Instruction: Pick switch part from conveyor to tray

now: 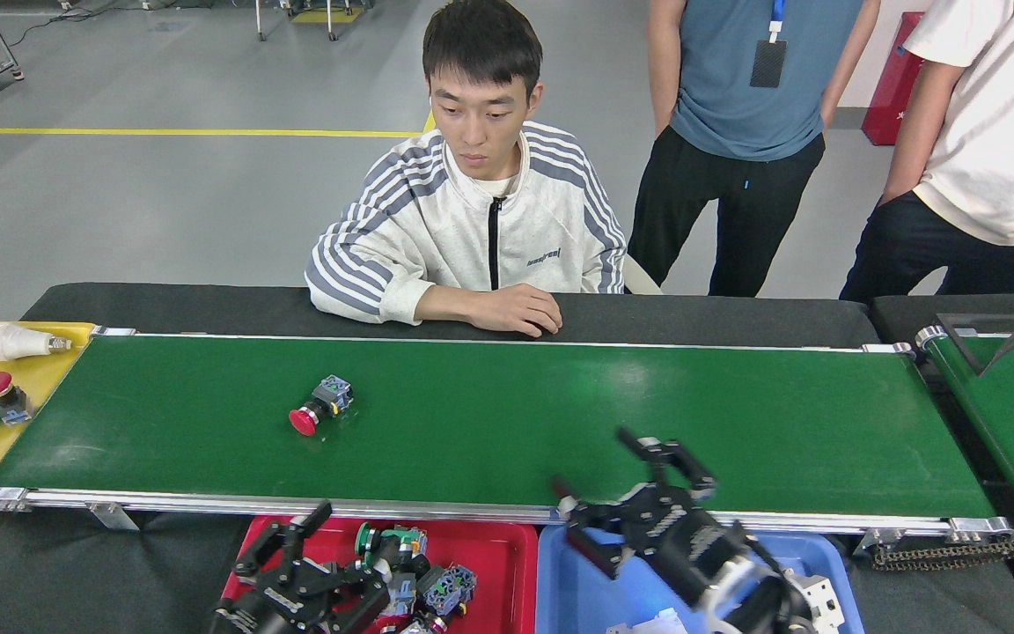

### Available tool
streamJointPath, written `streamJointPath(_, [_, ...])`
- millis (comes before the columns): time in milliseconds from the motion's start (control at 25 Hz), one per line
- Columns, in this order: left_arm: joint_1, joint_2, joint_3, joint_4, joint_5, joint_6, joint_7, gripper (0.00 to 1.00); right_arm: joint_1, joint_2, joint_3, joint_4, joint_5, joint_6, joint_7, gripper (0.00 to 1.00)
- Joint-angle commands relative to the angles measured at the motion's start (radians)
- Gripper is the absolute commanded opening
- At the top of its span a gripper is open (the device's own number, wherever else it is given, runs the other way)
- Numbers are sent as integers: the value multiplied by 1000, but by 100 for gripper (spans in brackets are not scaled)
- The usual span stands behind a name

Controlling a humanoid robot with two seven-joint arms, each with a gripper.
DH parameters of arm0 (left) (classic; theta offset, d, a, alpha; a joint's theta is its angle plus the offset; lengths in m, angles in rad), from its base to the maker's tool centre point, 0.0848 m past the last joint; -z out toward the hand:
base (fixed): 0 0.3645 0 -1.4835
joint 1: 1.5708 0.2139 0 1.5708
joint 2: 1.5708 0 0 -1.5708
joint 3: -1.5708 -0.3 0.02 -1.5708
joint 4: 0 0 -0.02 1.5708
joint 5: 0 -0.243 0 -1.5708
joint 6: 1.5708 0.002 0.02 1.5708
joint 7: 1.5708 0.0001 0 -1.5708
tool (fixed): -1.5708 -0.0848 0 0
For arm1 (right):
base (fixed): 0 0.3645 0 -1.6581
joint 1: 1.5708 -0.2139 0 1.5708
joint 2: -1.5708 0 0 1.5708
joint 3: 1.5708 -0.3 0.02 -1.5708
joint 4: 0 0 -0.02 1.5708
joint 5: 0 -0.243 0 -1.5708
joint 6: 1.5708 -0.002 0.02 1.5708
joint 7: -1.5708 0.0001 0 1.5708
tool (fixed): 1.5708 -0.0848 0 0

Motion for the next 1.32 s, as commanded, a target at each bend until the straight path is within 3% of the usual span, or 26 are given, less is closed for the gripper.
streamJointPath(0, [20,15,87,-8,1,52,2,100,42,-17,-60,-41,-2,120,-83,99])
streamJointPath(160, [74,27,218,-1,4,-27,2,100,80,-37,-101,-44,-3,123,-85,99])
streamJointPath(319, [49,70,238,59,4,-133,6,100,80,-39,-100,-44,-3,103,-79,99])
streamJointPath(439, [-34,141,230,154,5,-214,8,100,80,-37,-97,-44,-3,48,-50,99])
streamJointPath(679, [-229,196,205,399,-2,-277,8,100,80,-34,-97,-44,-5,-29,-25,99])
streamJointPath(958, [-400,250,143,663,-9,-254,28,100,60,-34,-97,-41,-5,-64,-22,99])
streamJointPath(1158, [-408,317,126,792,-10,-145,125,100,16,-36,-93,-15,-3,-124,-20,99])
streamJointPath(1198, [-411,320,126,814,-9,-133,135,97,16,-36,-93,-13,-3,-132,-17,99])
streamJointPath(1278, [-413,323,126,831,-5,-120,143,78,21,-37,-89,-12,-3,-135,-14,99])
